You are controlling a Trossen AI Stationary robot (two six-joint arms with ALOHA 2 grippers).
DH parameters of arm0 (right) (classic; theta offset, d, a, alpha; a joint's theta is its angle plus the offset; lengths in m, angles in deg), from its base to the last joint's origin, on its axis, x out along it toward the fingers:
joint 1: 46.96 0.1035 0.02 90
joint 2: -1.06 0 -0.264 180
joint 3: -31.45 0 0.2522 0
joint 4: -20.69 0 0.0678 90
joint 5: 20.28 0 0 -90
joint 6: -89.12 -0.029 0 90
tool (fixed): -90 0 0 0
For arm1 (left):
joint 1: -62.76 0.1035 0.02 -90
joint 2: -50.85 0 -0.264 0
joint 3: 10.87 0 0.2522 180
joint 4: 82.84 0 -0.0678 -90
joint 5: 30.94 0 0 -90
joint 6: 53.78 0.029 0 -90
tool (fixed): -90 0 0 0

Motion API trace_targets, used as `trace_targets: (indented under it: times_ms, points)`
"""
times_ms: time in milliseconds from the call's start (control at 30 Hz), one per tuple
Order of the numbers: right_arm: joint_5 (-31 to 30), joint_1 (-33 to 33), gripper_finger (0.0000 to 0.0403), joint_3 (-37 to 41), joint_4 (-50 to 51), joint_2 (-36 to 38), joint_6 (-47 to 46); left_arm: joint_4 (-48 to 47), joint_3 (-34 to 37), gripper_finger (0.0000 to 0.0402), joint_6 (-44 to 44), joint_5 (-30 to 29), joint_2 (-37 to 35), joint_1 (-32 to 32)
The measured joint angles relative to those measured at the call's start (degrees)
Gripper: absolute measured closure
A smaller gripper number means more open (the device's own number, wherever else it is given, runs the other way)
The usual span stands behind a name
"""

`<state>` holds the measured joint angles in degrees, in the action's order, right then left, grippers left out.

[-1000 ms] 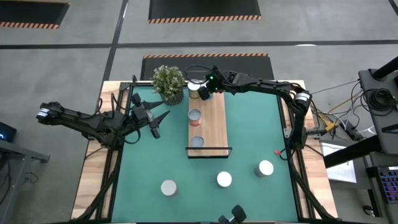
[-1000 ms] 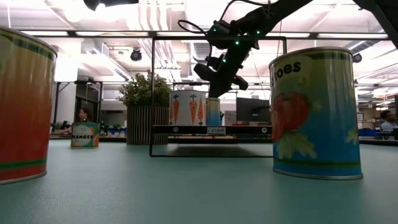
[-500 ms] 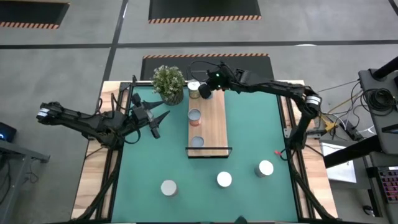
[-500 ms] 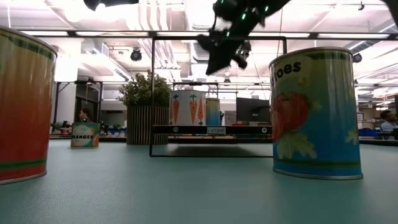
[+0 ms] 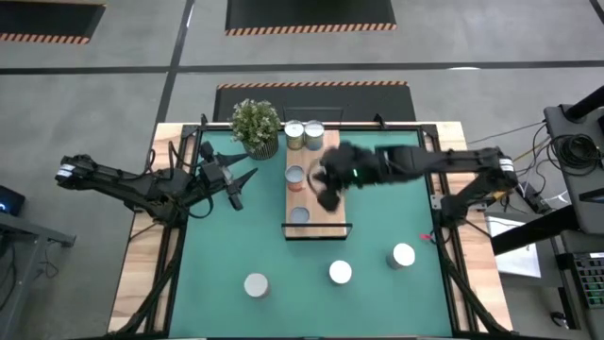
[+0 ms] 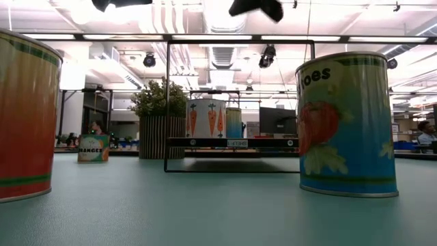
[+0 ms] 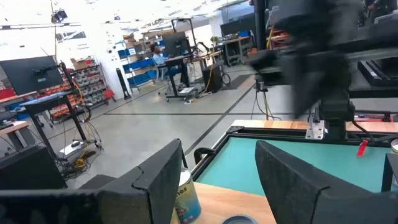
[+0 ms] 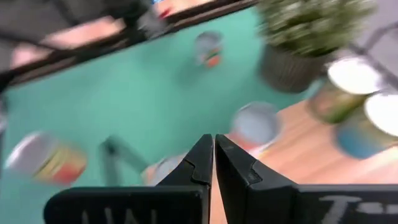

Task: Pick and place cans onto a shelf
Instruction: Put the canned tomatoes on the shelf

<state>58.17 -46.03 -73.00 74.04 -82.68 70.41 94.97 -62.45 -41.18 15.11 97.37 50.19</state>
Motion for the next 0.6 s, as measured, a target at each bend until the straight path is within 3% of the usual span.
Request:
trace_targets:
  times_ms: [200,600]
  points:
    - [-0.04,11.26,0.0394,1.35,5.28,0.39,-1.48,-0.04,0.00,0.0214,-1.35,0.02,0.00,-0.09]
    - [-2.67,28.47,0.0394,13.74,-0.35,0.84,-9.15,-0.25,0.00,0.0214,-3.26,0.07,0.44,-0.13]
